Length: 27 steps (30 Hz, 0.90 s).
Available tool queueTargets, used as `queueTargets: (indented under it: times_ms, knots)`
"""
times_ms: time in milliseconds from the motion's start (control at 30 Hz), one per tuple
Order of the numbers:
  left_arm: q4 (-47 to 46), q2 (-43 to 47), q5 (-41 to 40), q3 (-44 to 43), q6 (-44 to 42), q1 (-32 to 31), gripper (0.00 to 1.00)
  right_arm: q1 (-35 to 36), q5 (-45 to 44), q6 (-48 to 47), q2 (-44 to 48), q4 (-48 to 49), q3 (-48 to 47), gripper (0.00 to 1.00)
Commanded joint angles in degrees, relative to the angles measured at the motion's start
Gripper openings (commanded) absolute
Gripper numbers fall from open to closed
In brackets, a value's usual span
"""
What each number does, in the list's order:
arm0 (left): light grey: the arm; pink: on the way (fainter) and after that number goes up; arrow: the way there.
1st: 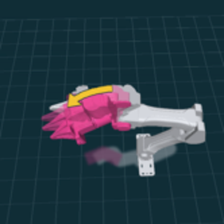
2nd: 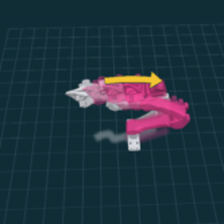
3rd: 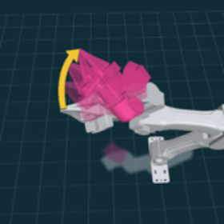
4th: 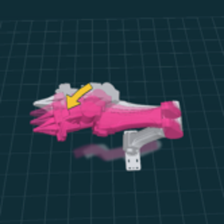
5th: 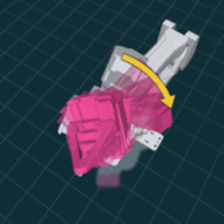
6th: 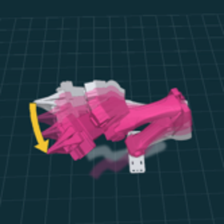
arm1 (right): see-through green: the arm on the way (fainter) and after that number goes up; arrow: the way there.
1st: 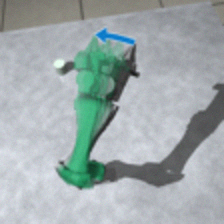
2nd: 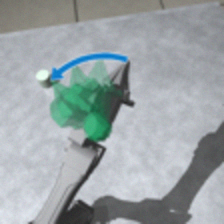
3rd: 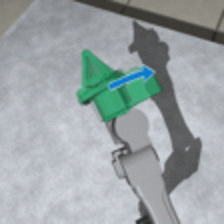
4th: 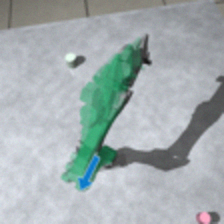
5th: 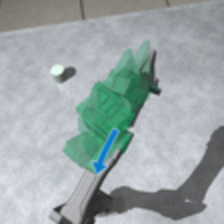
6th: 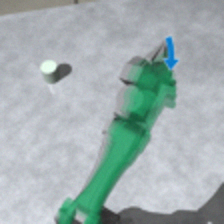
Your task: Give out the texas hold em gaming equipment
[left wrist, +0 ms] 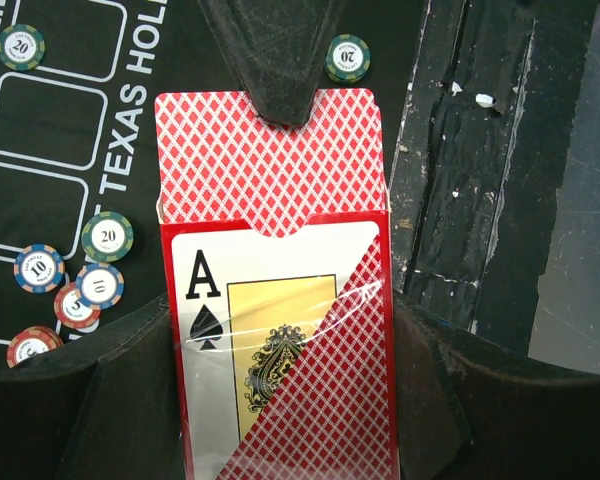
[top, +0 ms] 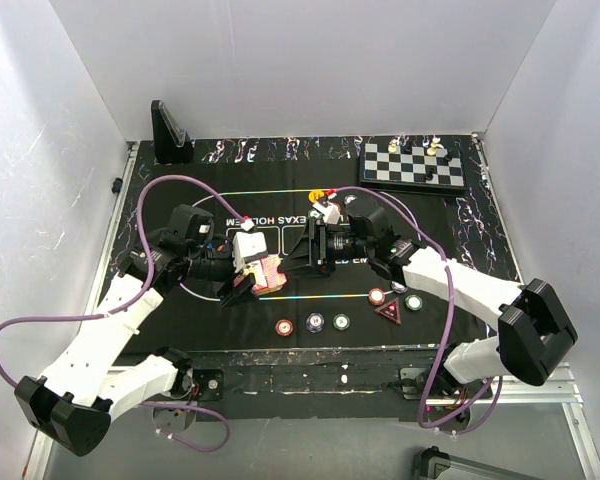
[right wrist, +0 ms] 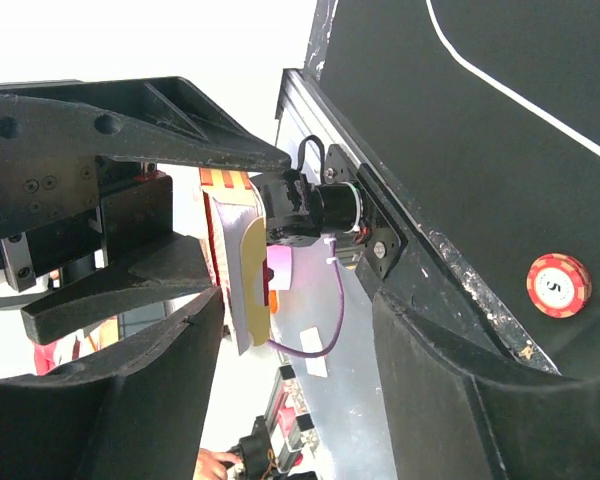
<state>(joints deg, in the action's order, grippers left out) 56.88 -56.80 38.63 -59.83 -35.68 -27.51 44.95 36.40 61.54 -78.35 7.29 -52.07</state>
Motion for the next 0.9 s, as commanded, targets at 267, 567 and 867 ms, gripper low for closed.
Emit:
queueTargets:
  times_ms: [267, 567, 867]
  knots:
    - [-3.0, -1.2, 2.0, -1.6, 0.4, -0.1, 0.56, 3.7, 2.4, 4.7, -3.3, 10.2, -3.6, 0.72]
    - [-3.4, -0.8, 1.8, -2.1, 0.3, -0.1, 0.61, 5.1, 2.2, 7.7, -6.4, 14.1, -4.5, 0.54]
    - [-4.3, 0.0, 1.2, -1.2, -1.1, -0.1, 0.98, 5.4, 1.6, 9.7, -7.0, 17.1, -3.5, 0.24]
